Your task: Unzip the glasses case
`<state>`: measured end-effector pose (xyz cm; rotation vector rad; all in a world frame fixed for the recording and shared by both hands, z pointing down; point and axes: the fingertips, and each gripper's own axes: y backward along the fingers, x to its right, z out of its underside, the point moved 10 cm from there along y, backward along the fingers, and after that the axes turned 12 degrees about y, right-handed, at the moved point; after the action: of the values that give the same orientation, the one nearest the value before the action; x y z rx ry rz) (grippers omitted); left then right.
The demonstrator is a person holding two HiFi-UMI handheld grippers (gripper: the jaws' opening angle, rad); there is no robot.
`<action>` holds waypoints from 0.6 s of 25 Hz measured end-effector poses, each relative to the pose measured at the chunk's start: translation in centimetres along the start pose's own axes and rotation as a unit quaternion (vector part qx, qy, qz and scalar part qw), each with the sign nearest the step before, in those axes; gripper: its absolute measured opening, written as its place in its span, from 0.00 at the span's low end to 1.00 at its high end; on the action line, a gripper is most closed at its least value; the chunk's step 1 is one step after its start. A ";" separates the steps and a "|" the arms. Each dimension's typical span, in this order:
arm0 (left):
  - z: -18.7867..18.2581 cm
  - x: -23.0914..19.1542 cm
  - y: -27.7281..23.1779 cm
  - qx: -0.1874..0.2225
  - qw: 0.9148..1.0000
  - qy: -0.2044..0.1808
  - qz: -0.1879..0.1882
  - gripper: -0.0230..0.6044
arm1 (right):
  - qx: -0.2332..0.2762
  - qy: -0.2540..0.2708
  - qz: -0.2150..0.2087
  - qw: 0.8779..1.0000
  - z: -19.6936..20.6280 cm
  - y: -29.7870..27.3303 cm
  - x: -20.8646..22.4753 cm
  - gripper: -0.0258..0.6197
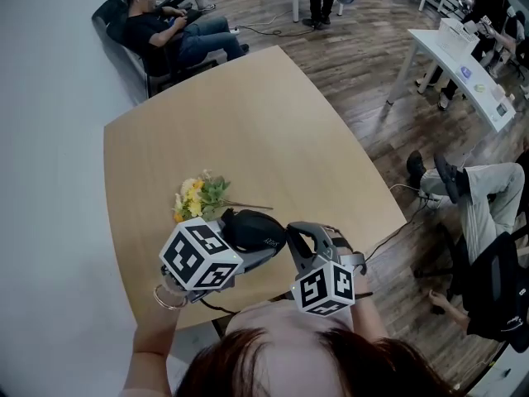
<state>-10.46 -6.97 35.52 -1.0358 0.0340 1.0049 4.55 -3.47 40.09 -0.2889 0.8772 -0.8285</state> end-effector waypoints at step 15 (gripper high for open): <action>0.4 0.0 -1.9 -0.047 0.999 -0.020 -0.011 0.39 | 0.002 -0.003 0.000 1.000 0.2 0.0 0.2 0.07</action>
<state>-9.30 -6.97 37.06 -1.0985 -0.0577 1.0148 4.75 -3.68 40.11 -0.2886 0.8702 -0.8296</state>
